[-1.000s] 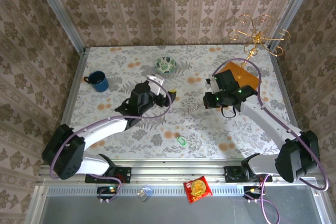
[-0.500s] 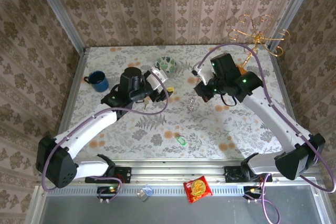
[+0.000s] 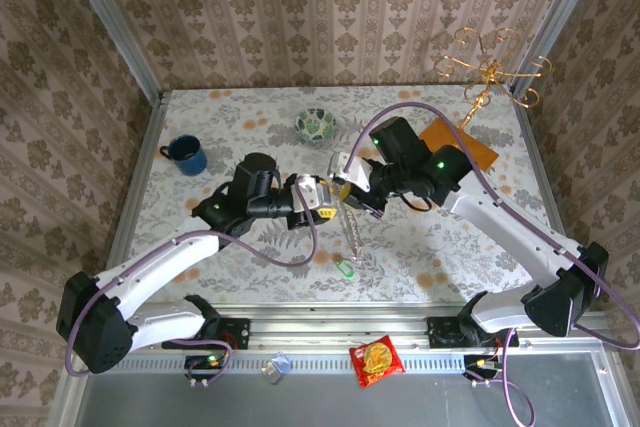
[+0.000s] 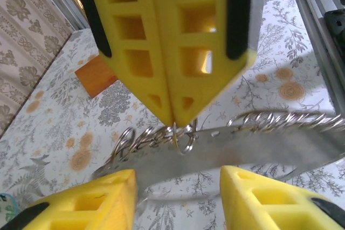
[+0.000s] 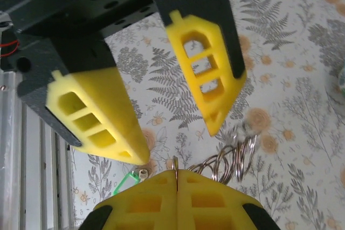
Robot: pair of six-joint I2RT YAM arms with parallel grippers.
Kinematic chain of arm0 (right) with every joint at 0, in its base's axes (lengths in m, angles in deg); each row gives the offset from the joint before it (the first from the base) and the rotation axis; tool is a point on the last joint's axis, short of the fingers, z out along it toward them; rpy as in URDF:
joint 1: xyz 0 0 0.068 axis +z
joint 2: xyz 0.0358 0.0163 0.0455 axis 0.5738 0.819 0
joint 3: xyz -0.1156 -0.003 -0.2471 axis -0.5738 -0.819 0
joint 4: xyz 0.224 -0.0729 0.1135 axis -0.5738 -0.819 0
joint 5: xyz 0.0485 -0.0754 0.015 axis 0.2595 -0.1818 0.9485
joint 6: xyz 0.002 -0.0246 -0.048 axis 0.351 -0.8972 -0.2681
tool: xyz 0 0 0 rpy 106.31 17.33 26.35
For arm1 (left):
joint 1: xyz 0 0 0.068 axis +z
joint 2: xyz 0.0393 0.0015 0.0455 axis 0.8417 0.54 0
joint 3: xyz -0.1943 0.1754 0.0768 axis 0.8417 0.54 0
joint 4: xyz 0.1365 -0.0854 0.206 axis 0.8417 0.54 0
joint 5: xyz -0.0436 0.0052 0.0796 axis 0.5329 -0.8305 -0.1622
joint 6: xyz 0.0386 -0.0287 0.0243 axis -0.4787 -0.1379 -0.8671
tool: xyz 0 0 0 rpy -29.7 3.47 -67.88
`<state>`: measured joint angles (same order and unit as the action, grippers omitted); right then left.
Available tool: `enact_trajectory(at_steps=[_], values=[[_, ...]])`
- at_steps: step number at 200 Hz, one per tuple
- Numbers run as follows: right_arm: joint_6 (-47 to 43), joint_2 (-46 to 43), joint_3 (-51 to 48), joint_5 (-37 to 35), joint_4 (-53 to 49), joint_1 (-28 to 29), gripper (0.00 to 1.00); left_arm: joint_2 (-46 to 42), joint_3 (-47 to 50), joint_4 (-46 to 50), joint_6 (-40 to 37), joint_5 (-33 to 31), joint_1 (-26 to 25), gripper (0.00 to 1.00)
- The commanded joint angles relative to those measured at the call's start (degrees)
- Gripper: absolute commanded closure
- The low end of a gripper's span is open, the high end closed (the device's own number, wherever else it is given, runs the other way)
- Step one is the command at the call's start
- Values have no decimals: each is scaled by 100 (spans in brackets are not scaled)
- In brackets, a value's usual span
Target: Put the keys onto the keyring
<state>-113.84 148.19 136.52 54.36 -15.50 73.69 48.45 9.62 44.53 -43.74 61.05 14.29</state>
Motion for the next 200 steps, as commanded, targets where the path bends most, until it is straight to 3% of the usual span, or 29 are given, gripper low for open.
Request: enact_trajectory(at_steps=[1, 92, 122, 139, 157, 165, 174, 200], values=[[-341, 54, 90, 142, 16, 127, 100, -194, 114, 110, -167, 356, -4, 59], [-587, 274, 66, 11, 146, 456, 100, -344, 485, -245, 181, 859, -3, 75], [-621, 298, 31, -16, 161, 489, 100, -361, 530, -313, 221, 921, 9, 85], [-641, 304, 28, -1, 136, 499, 100, -374, 560, -381, 247, 965, 23, 100], [-550, 183, -60, 129, 298, 472, 100, -384, 580, -421, 285, 965, 52, 100], [-385, -48, -231, 230, 606, 408, 83, -405, 611, -474, 328, 987, 66, 100], [-194, -351, -523, 501, 1007, 242, 70, -442, 662, -567, 395, 1007, 81, 100], [477, -1375, -1739, 1349, 2638, -356, 62, -573, 919, -1155, 775, 1168, 123, 100]])
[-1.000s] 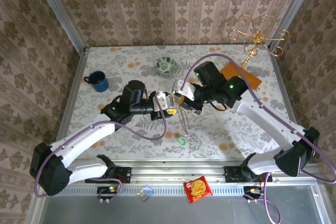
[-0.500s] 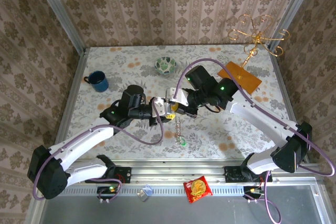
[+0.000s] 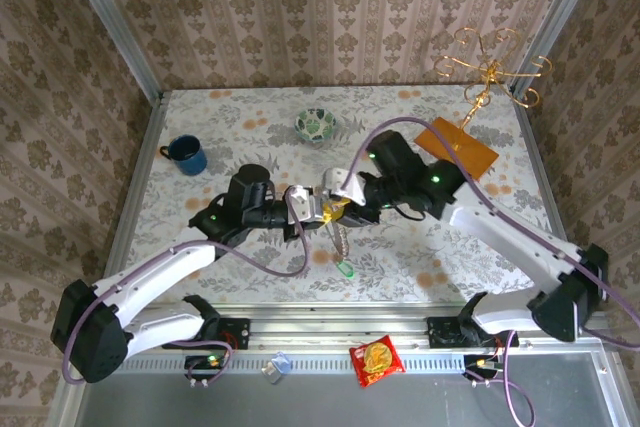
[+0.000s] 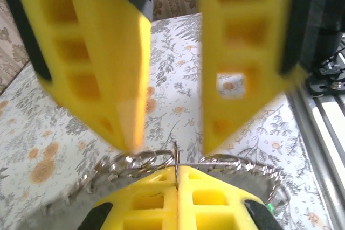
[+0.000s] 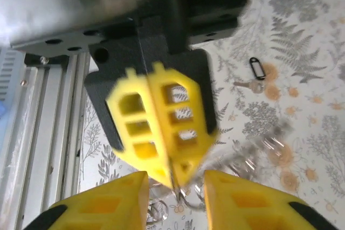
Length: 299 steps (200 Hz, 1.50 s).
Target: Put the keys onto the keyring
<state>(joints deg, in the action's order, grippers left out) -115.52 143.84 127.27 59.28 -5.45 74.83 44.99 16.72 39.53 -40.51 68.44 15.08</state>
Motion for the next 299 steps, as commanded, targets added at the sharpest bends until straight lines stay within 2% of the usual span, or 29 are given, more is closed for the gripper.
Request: enact_trajectory(at_steps=[1, 21, 36, 62, 109, 173, 202, 226, 244, 253, 284, 299], values=[[645, -980, -866, 887, 1681, -481, 62, -234, 221, -684, 468, 433, 47, 100], [605, -1555, -1776, 1151, 2567, -536, 62, -300, 442, -1323, 884, 574, 84, 100], [921, -1688, -2201, 1167, 2929, -528, 64, -313, 602, -1828, 1132, 728, 113, 100], [1355, -1618, -2432, 1293, 3146, -451, 69, -305, 733, -2215, 1267, 844, 123, 100], [1480, -1530, -2635, 1076, 3578, -312, 73, -202, 802, -2490, 1403, 1021, 120, 100], [1429, -1367, -2571, 1147, 3633, -221, 74, -100, 867, -2785, 1517, 1124, 120, 100], [1474, -1273, -2545, 1151, 3737, -159, 78, -80, 895, -2816, 1547, 1139, 124, 100], [1486, -1207, -2509, 1180, 3793, -134, 86, -76, 899, -2824, 1552, 1135, 126, 100], [1375, -1166, -2444, 1189, 3662, -127, 100, -83, 899, -2791, 1548, 1084, 126, 100], [1234, -1153, -2392, 1167, 3477, -123, 100, -99, 904, -2726, 1523, 992, 119, 100], [690, -1127, -2170, 879, 2770, -123, 100, -150, 896, -2314, 1328, 582, 118, 85], [461, -1060, -2004, 779, 2397, -127, 100, -144, 866, -2068, 1197, 482, 111, 83]])
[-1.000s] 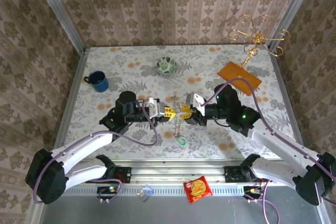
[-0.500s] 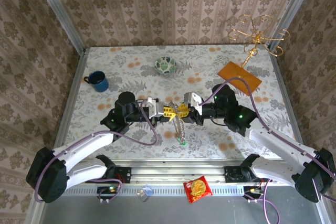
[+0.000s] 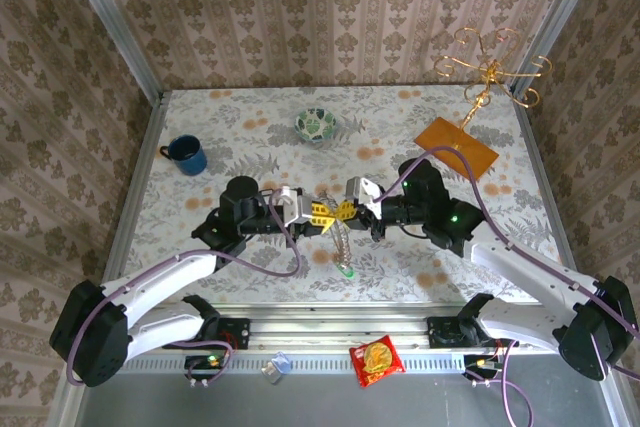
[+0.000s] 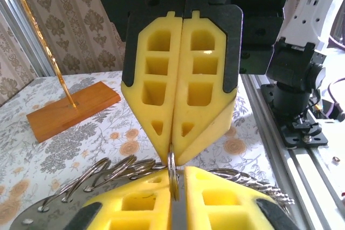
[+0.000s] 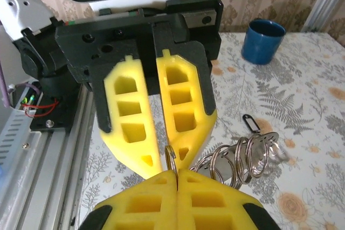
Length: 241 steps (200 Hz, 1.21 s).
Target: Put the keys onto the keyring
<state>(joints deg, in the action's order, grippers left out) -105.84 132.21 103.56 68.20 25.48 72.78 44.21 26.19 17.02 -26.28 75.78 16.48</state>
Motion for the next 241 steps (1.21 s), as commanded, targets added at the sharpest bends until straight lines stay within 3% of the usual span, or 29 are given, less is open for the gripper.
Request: enact_trajectory(at_steps=[1, 56, 130, 173, 185, 195, 241], values=[[-521, 109, 375, -115, -717, 76, 100, -65, -85, 197, -235, -261, -29, 83], [-1087, 464, 915, -269, -1612, 91, 100, 3, -221, 690, -523, -379, -38, 83], [-1347, 787, 1320, -362, -1934, 292, 100, 174, -404, 857, -643, -295, -51, 85], [-1285, 782, 1366, -406, -1950, 299, 100, 156, -463, 1068, -796, -303, -57, 100], [-1021, 593, 1156, -447, -1647, 194, 82, 116, -451, 1046, -796, -320, -64, 100], [-788, 322, 871, -363, -1326, 39, 73, 80, -418, 1005, -790, -326, -61, 100], [-323, -449, -13, -355, -819, -229, 73, -57, -236, 652, -699, -332, -75, 100]])
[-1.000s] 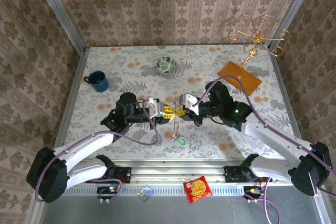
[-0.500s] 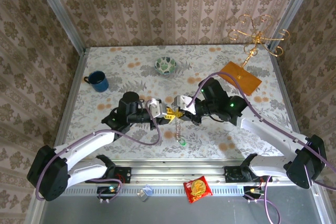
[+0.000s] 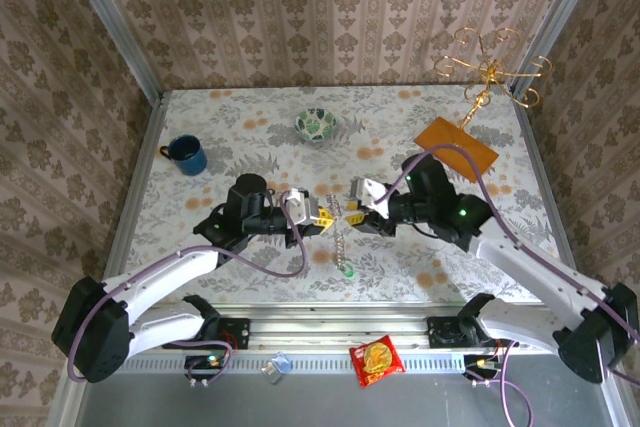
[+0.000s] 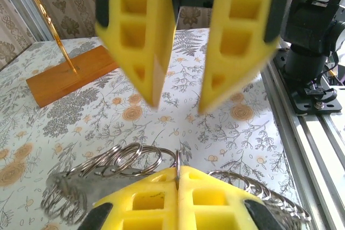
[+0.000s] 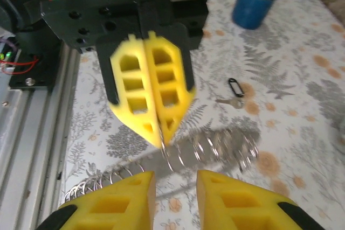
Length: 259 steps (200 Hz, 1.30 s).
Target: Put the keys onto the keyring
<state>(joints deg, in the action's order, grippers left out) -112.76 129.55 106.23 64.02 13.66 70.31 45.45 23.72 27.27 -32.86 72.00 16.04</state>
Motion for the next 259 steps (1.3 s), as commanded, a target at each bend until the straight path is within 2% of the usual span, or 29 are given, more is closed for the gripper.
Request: enact_trajectory(at_steps=[1, 31, 54, 69, 107, 131, 184, 228, 259], values=[[374, -186, -289, 59, 360, 24, 73, -186, 14, -383, -37, 50, -35, 100], [469, -122, -472, -274, 455, 206, 75, -244, 22, -333, -282, -141, -111, 100], [550, -89, -638, -535, 700, 262, 76, -463, 157, -281, -1065, -1218, -445, 100], [606, -129, -790, -683, 951, 268, 76, -631, 271, -392, -1374, -1674, -536, 100], [677, -42, -836, -866, 826, 322, 75, -838, 402, -471, -1509, -1984, -539, 100], [1109, 121, -765, -1310, 646, 457, 75, -891, 439, -489, -1274, -2165, -519, 100], [3393, 606, -429, -2379, -513, 1053, 77, -1194, 515, -65, -233, -3053, -446, 100], [5069, 1308, -401, -2473, -727, 1177, 76, -1665, 895, 88, 783, -3791, -141, 100], [5467, 2228, -81, -2247, -756, 1345, 74, -2059, 1042, 414, 1125, -4334, 77, 100]])
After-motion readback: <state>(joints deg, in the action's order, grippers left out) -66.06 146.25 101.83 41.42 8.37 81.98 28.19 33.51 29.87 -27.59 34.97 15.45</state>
